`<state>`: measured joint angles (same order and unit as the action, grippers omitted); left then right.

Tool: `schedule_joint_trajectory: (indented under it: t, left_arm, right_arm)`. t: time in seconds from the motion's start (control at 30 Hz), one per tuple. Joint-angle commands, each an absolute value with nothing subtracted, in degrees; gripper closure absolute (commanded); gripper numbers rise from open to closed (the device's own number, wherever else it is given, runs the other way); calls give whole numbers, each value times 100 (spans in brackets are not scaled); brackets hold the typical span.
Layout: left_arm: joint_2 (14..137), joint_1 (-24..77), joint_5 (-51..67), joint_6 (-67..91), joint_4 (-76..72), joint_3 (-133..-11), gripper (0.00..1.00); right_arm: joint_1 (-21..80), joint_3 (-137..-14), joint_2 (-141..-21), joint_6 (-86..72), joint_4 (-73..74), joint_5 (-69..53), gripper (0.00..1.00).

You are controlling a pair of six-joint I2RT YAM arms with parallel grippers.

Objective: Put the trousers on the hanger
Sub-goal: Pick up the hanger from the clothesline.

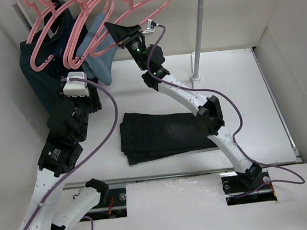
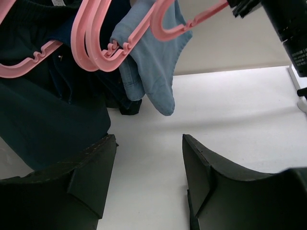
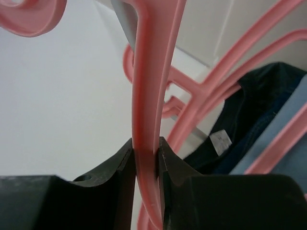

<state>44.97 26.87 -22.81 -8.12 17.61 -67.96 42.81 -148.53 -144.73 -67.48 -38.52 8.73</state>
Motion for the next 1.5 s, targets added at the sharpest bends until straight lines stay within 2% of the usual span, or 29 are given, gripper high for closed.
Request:
schedule_joint_trajectory:
  t: [0.0,0.07,0.17,0.27,0.33,0.43,0.57,0.8,1.07,1.3,1.47]
  left_arm:
    - [4333,2637,-2364,-844,1459,-6724,46]
    - [4280,2584,-2416,-844,1512,-6724,46]
    - [4219,2584,-2417,-844,1512,-6724,46]
    - [4105,2584,-2128,-844,1626,-6829,46]
    - [4043,2584,-1470,-844,1748,-6891,41]
    - [3876,2584,-287,-975,1871,-6891,30]
    - [4033,2584,640,-765,2179,-7136,20]
    - [5123,2584,2073,-220,2619,-7602,16]
    - [6458,2531,3137,70,2839,-7813,16]
    - [6837,2479,3655,70,2839,-7454,18]
    - [7277,2549,4184,-8,3075,-7348,31]
  right_arm:
    - [4342,-14670,-13931,-6540,-4166,29,77]
    - [4342,-14521,-13685,-6372,-4114,-689,78]
    - [4228,-13670,-13141,-6319,-4113,-1579,82]
    - [4114,-12300,-12414,-6084,-4245,-2573,86]
    - [4113,-11205,-12017,-5907,-4245,-3075,87]
    - [4113,-10233,-11296,-5477,-4105,-3645,91]
    - [4061,-8365,-10426,-4879,-3464,-3823,96]
    - [4061,-6174,-9124,-4052,-2892,-3762,100]
    - [3946,-4387,-8043,-3911,-2839,-4131,100]
    - [3675,-3209,-7261,-3911,-2839,-4201,100]
    - [3464,-2927,-7058,-3911,-2786,-4254,100]
